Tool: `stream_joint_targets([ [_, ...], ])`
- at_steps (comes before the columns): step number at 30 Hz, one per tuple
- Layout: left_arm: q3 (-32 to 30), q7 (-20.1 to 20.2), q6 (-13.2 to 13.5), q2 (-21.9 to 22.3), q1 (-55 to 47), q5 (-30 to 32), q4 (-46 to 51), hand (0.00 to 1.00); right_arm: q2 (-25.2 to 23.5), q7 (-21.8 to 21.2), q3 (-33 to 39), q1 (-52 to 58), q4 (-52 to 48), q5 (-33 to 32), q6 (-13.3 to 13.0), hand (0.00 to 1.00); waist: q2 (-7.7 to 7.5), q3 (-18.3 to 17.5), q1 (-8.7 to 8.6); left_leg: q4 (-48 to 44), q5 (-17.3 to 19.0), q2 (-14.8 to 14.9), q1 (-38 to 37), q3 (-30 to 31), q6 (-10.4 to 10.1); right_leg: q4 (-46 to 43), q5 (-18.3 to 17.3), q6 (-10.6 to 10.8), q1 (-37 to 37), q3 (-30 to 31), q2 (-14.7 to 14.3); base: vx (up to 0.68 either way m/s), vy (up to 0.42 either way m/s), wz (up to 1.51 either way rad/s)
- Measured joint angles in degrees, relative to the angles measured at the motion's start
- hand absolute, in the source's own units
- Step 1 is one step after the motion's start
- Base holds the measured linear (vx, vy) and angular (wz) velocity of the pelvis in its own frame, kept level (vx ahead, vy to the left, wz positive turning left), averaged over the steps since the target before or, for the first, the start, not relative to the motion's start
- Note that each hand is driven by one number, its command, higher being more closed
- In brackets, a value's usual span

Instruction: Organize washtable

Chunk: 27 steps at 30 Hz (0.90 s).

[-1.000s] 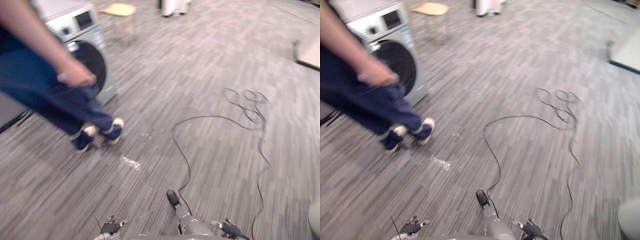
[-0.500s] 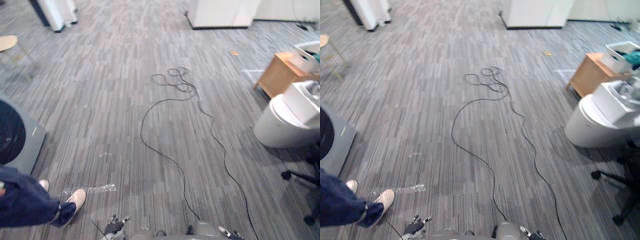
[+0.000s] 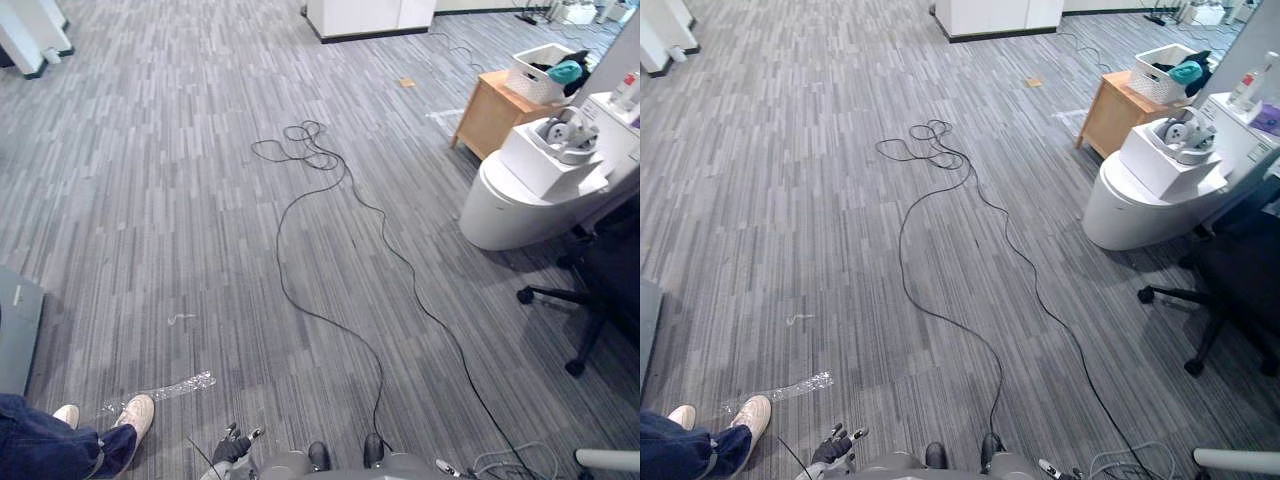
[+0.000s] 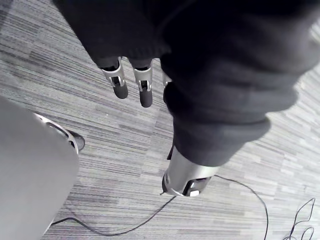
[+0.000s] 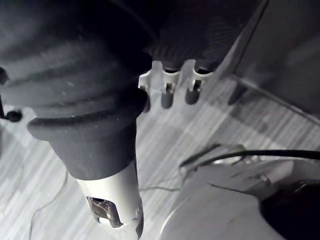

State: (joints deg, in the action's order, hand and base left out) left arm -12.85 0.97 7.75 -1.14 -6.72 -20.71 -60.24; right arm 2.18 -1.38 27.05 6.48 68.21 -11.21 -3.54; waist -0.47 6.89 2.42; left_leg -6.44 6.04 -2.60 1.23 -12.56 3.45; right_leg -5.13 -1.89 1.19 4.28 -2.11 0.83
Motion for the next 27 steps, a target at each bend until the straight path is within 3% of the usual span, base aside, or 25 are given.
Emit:
stream_joint_targets([
  [7, 1.57, 0.10, -0.02, -0.41, 0.12, 1.73, -0.30, 0.00, 0.14, 0.05, -1.21, 0.07, -0.12, -1.69, -0.55, 0.00, -0.05, -0.65, -0.22, 4.51, -2.39, -1.55, 0.02, 0.58, 0.48, 5.45, 4.65, 0.52, -0.03, 0.93, 0.23, -0.06, 0.049, -0.03],
  [16, 2.14, 0.13, -0.05, -0.96, 0.47, 3.66, -1.26, 0.00, 0.73, -0.11, -5.02, -0.20, -0.41, -1.52, -0.59, 0.00, -0.48, -2.13, -0.23, 4.52, -2.56, -2.99, -0.52, 0.05, 0.77, 7.26, 5.92, 1.53, -1.19, 2.25, 1.39, -0.01, 0.049, -0.05],
  [17, 2.14, 0.16, -0.12, -1.10, 0.45, 5.47, -2.57, 0.00, 0.96, -0.19, -5.67, -0.70, -0.39, -1.57, -0.55, 0.00, -0.16, -3.88, -0.27, 6.41, -2.66, -3.07, -2.00, -0.06, 0.86, 7.36, 6.27, 2.14, -1.99, 2.23, 1.41, 0.00, 0.000, 0.00],
  [27, 2.13, -0.51, 0.00, -1.28, 0.24, 5.82, -2.03, 0.00, 1.63, -0.12, -7.86, -1.06, -0.40, -1.57, -0.66, 0.00, -0.16, -3.89, -0.13, 6.24, -2.97, -3.33, -1.29, 1.82, 0.40, 7.16, 6.06, 2.22, -1.96, -0.55, 1.98, 0.00, -0.006, 0.12],
])
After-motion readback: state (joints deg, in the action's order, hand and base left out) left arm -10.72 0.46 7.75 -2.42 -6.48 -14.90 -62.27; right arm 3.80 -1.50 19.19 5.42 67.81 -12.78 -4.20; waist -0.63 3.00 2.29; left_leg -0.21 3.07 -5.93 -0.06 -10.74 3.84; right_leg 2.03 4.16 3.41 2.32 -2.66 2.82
